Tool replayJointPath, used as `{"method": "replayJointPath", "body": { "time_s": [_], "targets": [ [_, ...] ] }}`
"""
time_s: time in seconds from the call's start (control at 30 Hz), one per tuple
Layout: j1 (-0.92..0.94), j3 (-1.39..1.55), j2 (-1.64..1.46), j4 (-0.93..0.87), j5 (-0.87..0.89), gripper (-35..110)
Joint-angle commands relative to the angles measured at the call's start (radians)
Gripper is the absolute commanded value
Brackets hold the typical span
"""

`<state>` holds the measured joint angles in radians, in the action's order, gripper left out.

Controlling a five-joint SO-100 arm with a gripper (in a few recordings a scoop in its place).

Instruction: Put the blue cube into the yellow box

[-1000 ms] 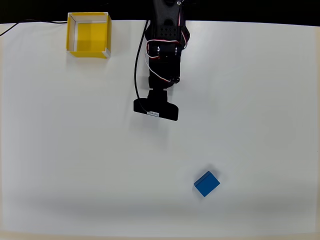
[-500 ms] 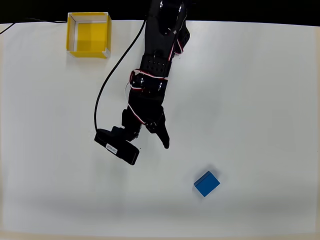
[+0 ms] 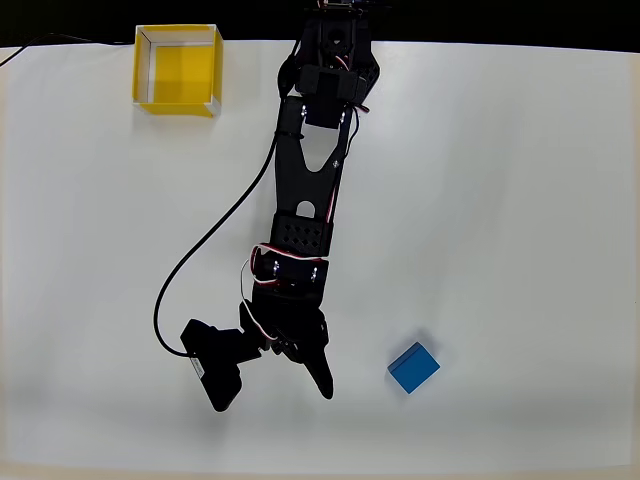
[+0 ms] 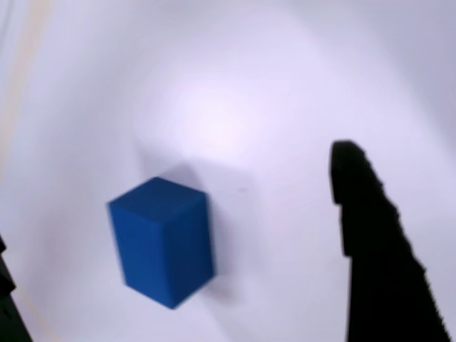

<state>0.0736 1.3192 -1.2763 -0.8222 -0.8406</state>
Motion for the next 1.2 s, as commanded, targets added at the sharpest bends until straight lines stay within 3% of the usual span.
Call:
{"method": "replayJointPath", "body": {
  "time_s": [0.0, 0.3, 0.63, 1.17],
  "targets": [
    [-0.052, -0.293, 0.028, -0.057, 0.067, 52],
    [-0.221, -0.627, 0.267, -0.212, 0.161, 52],
    [-0.368, -0.712, 0.383, -0.270, 0.230, 52],
    [-0.345, -0.709, 0.456, -0.295, 0.238, 51]
  ]
}}
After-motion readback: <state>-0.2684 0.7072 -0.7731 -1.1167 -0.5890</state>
